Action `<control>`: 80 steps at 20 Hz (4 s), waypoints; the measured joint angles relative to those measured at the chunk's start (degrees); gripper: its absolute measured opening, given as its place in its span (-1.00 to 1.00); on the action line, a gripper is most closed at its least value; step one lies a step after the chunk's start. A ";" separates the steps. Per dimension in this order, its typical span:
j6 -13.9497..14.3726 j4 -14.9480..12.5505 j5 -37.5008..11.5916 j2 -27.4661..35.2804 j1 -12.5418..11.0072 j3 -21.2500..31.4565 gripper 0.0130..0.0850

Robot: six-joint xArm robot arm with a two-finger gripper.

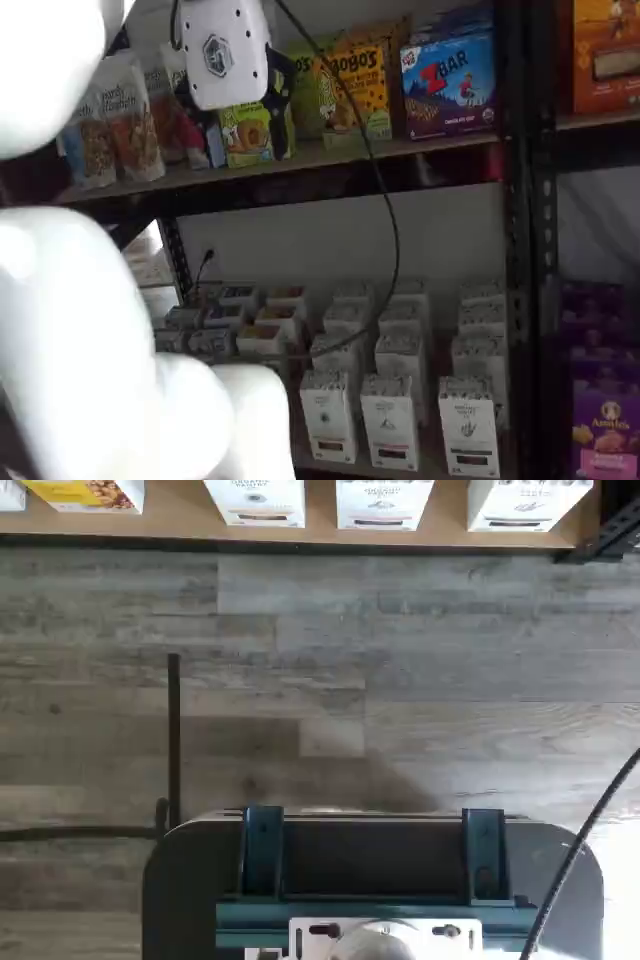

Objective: Pick up the white box with a green strip in the middle, on the bottom shelf, the sixth box from the left

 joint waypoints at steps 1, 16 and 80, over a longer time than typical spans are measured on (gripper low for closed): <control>0.33 -0.66 -0.40 -0.22 0.58 0.19 1.00; -2.51 -4.62 -10.70 -3.16 -1.28 10.41 1.00; -14.03 -5.60 -99.97 74.70 -16.34 18.68 1.00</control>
